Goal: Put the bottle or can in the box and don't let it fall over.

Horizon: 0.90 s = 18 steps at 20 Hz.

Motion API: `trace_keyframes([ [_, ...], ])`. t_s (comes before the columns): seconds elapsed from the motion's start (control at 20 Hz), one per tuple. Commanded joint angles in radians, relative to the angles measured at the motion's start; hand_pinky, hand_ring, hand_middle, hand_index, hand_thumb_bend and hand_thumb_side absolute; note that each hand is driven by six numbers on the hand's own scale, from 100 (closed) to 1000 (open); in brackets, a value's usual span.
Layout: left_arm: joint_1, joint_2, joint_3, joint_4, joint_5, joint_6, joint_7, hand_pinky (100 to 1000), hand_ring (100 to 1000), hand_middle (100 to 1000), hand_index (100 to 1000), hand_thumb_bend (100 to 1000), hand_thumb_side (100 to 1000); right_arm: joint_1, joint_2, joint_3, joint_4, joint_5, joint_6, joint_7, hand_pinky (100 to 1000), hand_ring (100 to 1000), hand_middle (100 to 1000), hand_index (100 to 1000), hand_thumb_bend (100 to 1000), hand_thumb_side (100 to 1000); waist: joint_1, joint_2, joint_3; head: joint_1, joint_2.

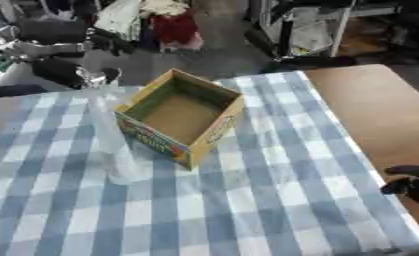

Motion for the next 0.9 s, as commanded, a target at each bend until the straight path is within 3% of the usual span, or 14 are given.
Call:
trace_keyframes([
  [0.05,-0.011,0.016,0.001,0.003,-0.02,-0.083,-0.096,810,804,846,968,100,949,-0.007,-0.024,0.001,-0.012,-0.002,-0.004,0.004,729,674,759,795,100,812,-0.002,-0.011,0.0,-0.004,-0.011],
  [0.25,-0.002,0.013,-0.002,0.011,-0.032,-0.115,-0.134,777,767,802,917,100,845,-0.008,-0.024,0.001,-0.011,-0.003,-0.003,0.005,729,674,759,795,100,812,-0.002,-0.011,-0.001,-0.002,-0.012],
  [0.55,0.012,0.005,-0.014,0.007,-0.034,-0.159,-0.16,675,633,660,823,100,716,-0.009,-0.023,0.0,-0.011,-0.002,-0.002,0.005,729,674,760,795,100,813,-0.002,-0.01,-0.002,-0.001,-0.012],
  [0.75,0.02,-0.003,-0.023,0.002,-0.033,-0.179,-0.161,592,538,551,756,100,531,-0.009,-0.023,0.001,-0.011,-0.002,-0.002,0.005,729,674,760,795,100,815,-0.002,-0.01,-0.003,0.0,-0.014],
  [0.9,0.025,-0.006,-0.026,-0.002,-0.031,-0.192,-0.153,508,455,460,691,100,308,-0.01,-0.022,0.0,-0.011,-0.002,-0.001,0.004,729,674,760,796,100,816,-0.002,-0.009,-0.004,0.0,-0.014],
])
